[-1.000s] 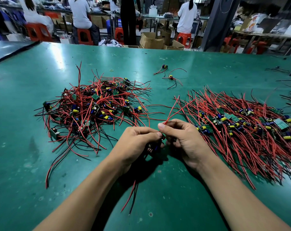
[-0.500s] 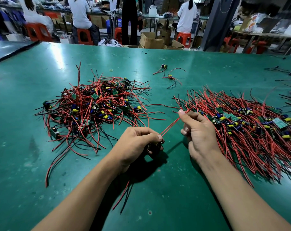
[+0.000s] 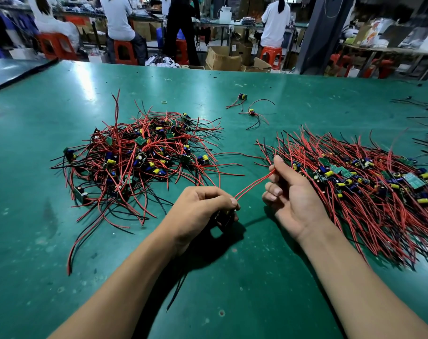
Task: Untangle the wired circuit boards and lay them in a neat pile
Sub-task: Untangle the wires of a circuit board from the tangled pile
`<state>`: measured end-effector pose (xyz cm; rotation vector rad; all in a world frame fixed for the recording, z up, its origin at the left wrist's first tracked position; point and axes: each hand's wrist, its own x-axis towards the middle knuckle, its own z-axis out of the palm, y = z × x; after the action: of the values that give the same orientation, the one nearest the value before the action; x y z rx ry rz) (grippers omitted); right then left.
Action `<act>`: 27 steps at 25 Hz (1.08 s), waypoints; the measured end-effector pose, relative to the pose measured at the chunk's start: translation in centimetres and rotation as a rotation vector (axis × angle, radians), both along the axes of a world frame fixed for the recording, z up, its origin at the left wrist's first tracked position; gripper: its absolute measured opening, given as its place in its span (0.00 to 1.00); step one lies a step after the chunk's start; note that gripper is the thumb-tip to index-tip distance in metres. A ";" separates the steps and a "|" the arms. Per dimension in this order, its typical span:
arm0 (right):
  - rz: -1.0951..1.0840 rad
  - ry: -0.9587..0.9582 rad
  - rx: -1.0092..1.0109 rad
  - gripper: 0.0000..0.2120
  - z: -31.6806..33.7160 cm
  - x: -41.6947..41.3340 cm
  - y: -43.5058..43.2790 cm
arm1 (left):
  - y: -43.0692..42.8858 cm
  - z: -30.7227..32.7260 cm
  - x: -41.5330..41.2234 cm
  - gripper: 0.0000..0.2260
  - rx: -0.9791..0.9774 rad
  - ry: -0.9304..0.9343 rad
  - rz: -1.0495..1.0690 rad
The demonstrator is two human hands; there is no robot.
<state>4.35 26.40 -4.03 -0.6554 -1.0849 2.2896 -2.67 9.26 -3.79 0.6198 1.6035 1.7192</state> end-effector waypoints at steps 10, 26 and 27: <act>0.235 -0.136 0.662 0.06 -1.4 -0.1 -2.5 | 0.2 0.0 -0.1 0.12 0.014 -0.018 0.056; -0.200 -0.053 0.230 0.12 -0.7 -0.3 -0.1 | 0.2 0.1 0.1 0.10 -0.042 0.072 -0.025; -0.180 -0.054 0.195 0.13 -0.6 -0.2 -0.1 | 0.2 0.0 0.1 0.10 -0.040 0.071 -0.021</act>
<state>4.17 26.32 -4.65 -0.7084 -1.2047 1.9948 -2.60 9.46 -3.79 0.6832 1.6699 1.6626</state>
